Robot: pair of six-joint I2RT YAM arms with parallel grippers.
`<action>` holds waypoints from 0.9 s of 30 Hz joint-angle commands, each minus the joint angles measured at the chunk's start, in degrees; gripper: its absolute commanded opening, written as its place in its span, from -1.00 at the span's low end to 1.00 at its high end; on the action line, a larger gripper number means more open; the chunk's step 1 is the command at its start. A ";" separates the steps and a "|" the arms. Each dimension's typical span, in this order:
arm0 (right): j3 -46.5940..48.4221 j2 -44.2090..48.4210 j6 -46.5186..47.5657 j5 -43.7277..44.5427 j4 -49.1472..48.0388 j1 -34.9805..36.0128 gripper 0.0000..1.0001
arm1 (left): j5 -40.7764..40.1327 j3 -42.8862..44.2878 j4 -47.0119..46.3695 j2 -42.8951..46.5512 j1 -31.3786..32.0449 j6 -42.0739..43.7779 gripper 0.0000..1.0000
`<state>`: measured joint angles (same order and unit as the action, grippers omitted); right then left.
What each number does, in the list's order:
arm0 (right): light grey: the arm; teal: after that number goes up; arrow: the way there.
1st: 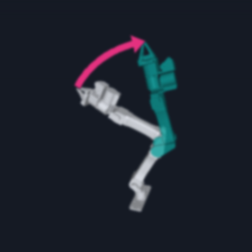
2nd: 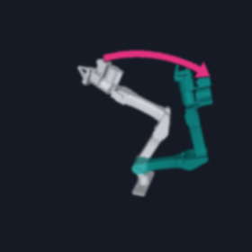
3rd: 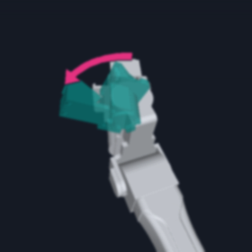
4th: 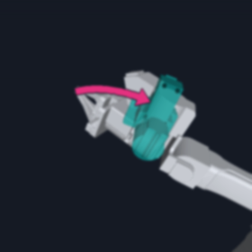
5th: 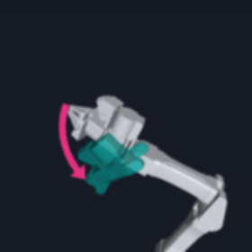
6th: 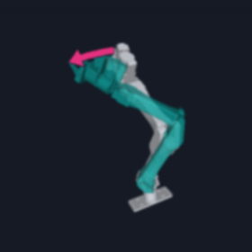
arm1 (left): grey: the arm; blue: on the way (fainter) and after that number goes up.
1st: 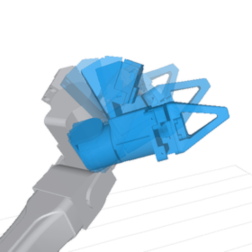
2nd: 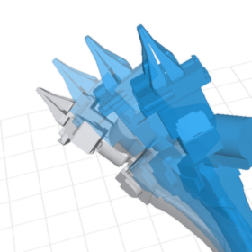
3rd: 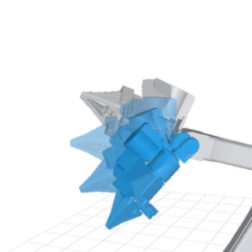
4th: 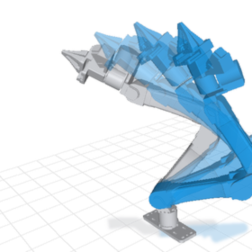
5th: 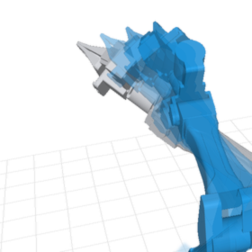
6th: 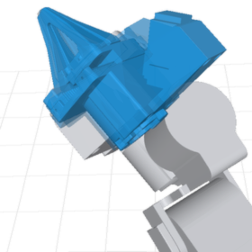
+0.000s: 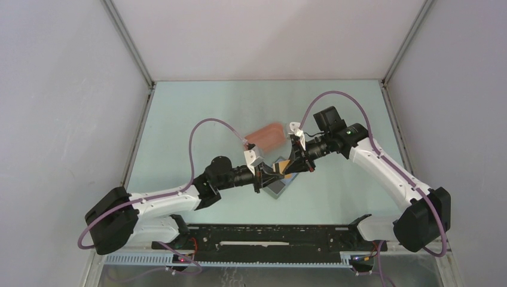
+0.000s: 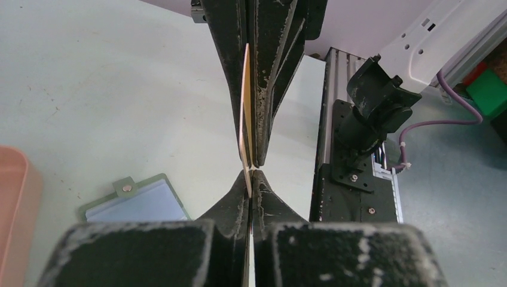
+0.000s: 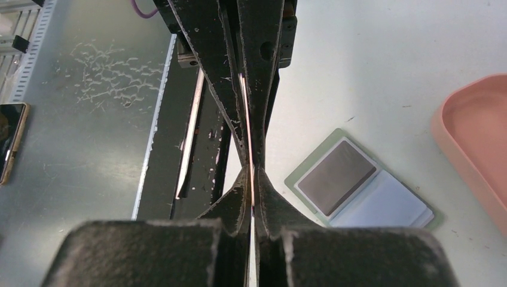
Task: Put the credit cards into the card holder
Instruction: Insert the credit card into the card holder.
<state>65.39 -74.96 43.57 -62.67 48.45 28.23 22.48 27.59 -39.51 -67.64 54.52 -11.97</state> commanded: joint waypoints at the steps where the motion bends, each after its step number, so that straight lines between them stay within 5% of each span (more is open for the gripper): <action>1: 0.46 0.42 0.88 -0.77 -0.24 0.34 -0.86 | 0.82 2.81 -0.86 0.23 0.23 0.33 -1.00; 9: 0.47 2.10 0.90 -3.23 0.30 -1.36 0.20 | 0.40 -0.24 -2.61 2.45 0.23 -3.17 -1.00; 15: 0.45 4.12 -1.60 -7.10 -0.70 -4.32 0.38 | -0.35 -5.00 -11.04 3.06 0.23 -10.27 -1.00; 27: 0.48 2.17 -16.29 -11.96 -8.32 -5.88 0.32 | -3.26 -9.27 -21.91 0.09 0.32 -18.16 -1.00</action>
<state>65.39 -71.99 33.69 -72.20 44.27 22.52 20.67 19.49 -54.26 -66.22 54.54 -26.92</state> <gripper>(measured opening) 0.672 0.009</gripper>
